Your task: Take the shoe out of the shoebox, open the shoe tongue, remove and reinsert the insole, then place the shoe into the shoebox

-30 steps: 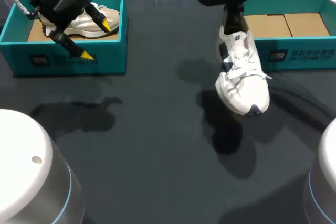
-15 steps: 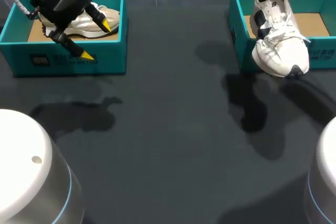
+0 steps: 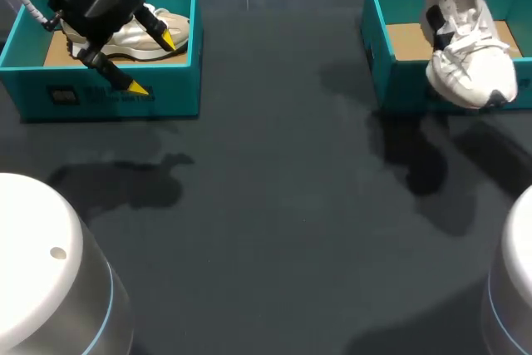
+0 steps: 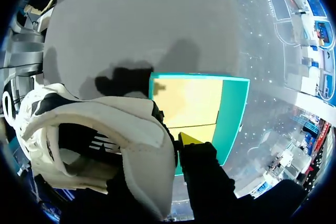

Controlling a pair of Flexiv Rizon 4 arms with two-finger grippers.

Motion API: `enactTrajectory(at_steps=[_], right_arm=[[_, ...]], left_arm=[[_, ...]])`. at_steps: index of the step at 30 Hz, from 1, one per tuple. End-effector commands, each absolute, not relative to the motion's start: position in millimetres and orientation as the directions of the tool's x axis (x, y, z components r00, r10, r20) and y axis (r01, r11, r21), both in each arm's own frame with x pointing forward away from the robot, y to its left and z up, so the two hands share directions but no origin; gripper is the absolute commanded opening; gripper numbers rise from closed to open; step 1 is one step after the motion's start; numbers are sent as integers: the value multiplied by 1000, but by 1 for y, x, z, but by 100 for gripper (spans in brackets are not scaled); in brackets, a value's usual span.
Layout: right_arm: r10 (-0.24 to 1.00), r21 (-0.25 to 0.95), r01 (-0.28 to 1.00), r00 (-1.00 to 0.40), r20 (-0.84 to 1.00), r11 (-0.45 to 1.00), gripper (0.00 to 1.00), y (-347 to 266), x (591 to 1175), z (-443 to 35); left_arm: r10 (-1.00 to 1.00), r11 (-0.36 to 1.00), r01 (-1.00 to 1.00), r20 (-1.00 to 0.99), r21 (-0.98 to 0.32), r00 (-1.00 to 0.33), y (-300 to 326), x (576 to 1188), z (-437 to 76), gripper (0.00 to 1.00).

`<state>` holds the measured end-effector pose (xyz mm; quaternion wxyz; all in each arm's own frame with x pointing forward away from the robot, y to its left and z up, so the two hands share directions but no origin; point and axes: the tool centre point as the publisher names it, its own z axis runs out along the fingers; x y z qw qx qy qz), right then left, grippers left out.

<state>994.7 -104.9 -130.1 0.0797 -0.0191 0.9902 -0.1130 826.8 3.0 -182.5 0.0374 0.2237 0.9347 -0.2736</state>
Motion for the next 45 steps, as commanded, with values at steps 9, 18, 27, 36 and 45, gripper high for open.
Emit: enactTrajectory(at_steps=[9,18,27,36,45], right_arm=[[-142,-209,-96,-965,-220,973,0,-234,1061,-128],[-142,-209,-96,-965,-220,973,0,-234,1061,-128],[-168,-223,-113,-955,-245,968,0,-258,1087,-131],[-131,-195,-81,-956,-261,977,0,-299,1123,-140],[468,-151,512,-847,-251,846,0,-320,1083,-148]], left_arm=[[399,751,439,-191,-493,-897,3,827,-183,100],[399,751,439,-191,-493,-897,3,827,-183,100],[399,751,439,-191,-493,-897,3,827,-183,100],[399,751,439,-191,-493,-897,3,827,-183,100],[399,751,439,-191,-493,-897,3,827,-183,100]])
